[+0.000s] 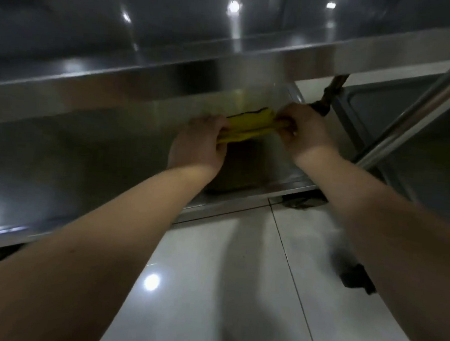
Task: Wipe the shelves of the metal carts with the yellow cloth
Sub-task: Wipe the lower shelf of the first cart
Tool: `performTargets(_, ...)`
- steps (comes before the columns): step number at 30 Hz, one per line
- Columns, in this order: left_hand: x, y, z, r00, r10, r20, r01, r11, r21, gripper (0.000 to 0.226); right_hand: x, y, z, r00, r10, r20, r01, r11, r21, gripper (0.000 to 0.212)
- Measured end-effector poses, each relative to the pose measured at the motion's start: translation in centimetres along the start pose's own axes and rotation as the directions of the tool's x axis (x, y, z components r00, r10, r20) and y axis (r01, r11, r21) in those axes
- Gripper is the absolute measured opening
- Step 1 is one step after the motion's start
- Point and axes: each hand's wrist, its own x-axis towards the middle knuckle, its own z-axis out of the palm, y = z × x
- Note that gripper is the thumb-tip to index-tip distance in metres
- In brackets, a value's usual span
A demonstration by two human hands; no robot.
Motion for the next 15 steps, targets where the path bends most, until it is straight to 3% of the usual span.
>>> performTargets(3,-2.6,-0.7,4.7,0.986,-0.017,0.166,0.013,1.0,0.027,0.035,-4.9,3.5,2.4,0.998,-0.032,0.063,0.036,0.998,-0.061,0.022)
performTargets(6,-5.8,-1.4,7.5,0.976,0.176,0.129,-0.181,0.983,0.026,0.031,-9.3,5.3,2.9,0.998,-0.043,0.051,0.046,0.998,-0.042,0.022)
performTargets(8,-6.2,-2.4,8.0,0.979,0.191,0.074,-0.189,0.981,-0.044,0.028,-10.1,5.3,3.1,0.999,-0.047,-0.016,0.047,0.999,0.002,0.024)
performTargets(10,-4.8,-4.2,7.5,0.999,0.027,-0.024,-0.029,0.993,-0.112,0.04,-8.7,3.7,3.5,0.998,-0.06,-0.02,0.06,0.998,0.001,0.037)
performTargets(12,-2.4,-6.9,6.7,0.972,-0.216,-0.094,0.215,0.976,-0.019,0.05,-6.5,0.8,4.5,0.987,-0.002,0.16,0.013,0.998,-0.063,0.049)
performTargets(15,-0.8,-10.5,6.9,0.899,-0.435,0.043,0.413,0.877,0.247,0.054,-3.7,-1.4,7.5,0.861,0.183,0.474,0.009,0.928,-0.373,0.068)
